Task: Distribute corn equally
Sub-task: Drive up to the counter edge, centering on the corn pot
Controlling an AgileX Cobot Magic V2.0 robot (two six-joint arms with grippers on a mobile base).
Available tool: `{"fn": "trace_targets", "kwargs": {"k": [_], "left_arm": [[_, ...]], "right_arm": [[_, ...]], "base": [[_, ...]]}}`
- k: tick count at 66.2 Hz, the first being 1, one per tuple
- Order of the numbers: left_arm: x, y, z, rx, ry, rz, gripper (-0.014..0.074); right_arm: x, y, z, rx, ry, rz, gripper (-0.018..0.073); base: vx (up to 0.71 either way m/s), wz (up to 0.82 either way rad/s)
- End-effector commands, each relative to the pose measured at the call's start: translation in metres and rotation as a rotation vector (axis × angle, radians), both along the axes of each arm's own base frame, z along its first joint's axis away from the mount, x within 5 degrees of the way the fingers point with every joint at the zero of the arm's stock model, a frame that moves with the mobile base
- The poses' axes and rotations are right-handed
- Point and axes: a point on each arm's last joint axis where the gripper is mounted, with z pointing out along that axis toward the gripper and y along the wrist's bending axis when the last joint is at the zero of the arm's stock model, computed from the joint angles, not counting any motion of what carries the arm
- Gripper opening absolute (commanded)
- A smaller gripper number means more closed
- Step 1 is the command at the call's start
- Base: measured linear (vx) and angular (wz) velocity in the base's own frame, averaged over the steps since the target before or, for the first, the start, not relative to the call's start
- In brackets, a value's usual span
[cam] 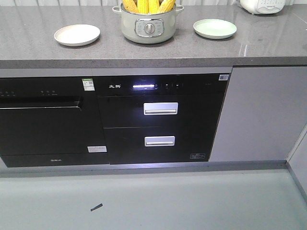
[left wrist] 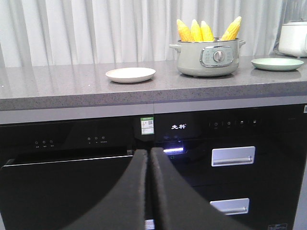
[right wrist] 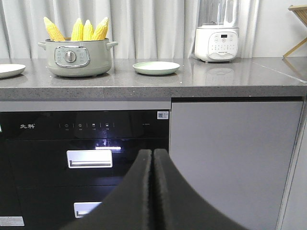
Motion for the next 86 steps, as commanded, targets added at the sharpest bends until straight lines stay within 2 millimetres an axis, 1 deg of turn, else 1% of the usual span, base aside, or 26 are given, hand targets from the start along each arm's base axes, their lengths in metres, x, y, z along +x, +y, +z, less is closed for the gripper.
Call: {"fn": "trace_targets", "kwargs": {"k": [1,86], "left_arm": [[-0.0007,0.0001,0.0022,-0.017,-0.069,0.001,-0.0006],[-0.0007,0.0001,0.0022,-0.017,-0.069,0.001,-0.0006]], "right_arm": [[0.0006,-0.0006,0.0039,-0.013,-0.059,-0.010,-0.0010],[0.0006,-0.0006,0.0039,-0.013,-0.059,-0.010,-0.0010]], "base": [[0.07,0.00],[0.08,-0.01]]}}
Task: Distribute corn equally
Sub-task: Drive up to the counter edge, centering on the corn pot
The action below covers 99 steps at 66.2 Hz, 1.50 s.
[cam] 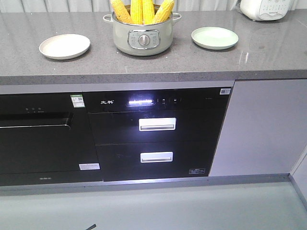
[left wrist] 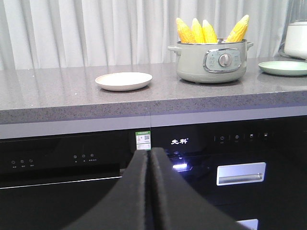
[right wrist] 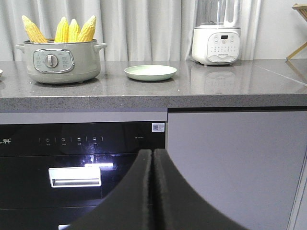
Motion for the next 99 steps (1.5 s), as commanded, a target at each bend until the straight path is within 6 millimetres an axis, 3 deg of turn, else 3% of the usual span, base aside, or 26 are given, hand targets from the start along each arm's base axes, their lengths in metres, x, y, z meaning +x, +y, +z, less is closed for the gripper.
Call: {"fn": "trace_targets", "kwargs": {"k": [1,99], "left_arm": [[-0.0007,0.0001,0.0022,-0.017,-0.069,0.001,-0.0006],[-0.0007,0.0001,0.0022,-0.017,-0.069,0.001,-0.0006]], "right_arm": [[0.0006,-0.0006,0.0039,-0.013,-0.059,-0.010,-0.0010],[0.0006,-0.0006,0.0039,-0.013,-0.059,-0.010,-0.0010]], "base": [[0.09,0.01],[0.09,0.01]]}}
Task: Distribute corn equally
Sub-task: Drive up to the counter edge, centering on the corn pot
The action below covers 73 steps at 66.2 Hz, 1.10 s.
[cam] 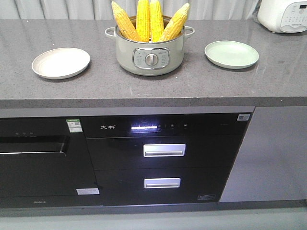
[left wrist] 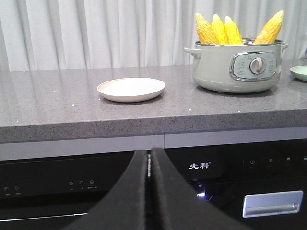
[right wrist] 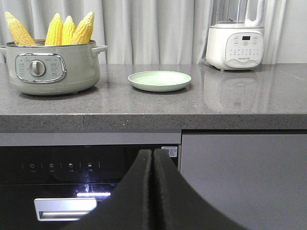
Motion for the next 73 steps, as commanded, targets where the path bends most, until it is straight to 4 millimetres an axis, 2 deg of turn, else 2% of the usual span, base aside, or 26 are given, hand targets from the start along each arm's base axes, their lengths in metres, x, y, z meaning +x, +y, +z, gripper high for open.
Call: {"fn": "trace_targets", "kwargs": {"k": [1,73], "left_arm": [[-0.0007,0.0001,0.0022,-0.017,-0.069,0.001,-0.0006],[-0.0007,0.0001,0.0022,-0.017,-0.069,0.001,-0.0006]], "right_arm": [[0.0006,-0.0006,0.0039,-0.013,-0.059,-0.010,-0.0010],[0.0006,-0.0006,0.0039,-0.013,-0.059,-0.010,-0.0010]], "base": [[0.09,-0.01],[0.09,-0.02]]}}
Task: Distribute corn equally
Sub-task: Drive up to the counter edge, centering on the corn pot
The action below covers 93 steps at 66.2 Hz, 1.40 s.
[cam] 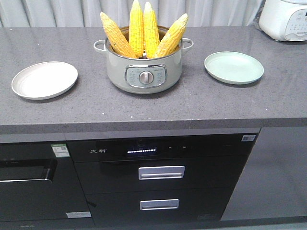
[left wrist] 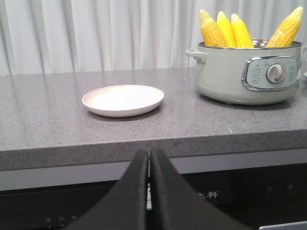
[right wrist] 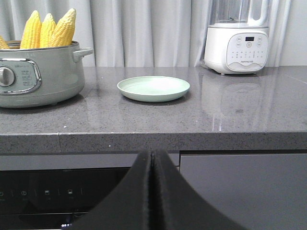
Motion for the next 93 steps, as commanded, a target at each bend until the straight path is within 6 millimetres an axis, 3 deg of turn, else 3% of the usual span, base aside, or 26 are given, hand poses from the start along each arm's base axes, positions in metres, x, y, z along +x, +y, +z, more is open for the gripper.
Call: {"fn": "trace_targets", "kwargs": {"k": [1,93], "left_arm": [[-0.0007,0.0001,0.0022,-0.017,-0.069,0.001,-0.0006],[-0.0007,0.0001,0.0022,-0.017,-0.069,0.001,-0.0006]], "right_arm": [[0.0006,-0.0006,0.0039,-0.013,-0.059,-0.010,-0.0010],[0.0006,-0.0006,0.0039,-0.013,-0.059,-0.010,-0.0010]], "base": [[0.08,-0.03],[0.07,0.02]]}}
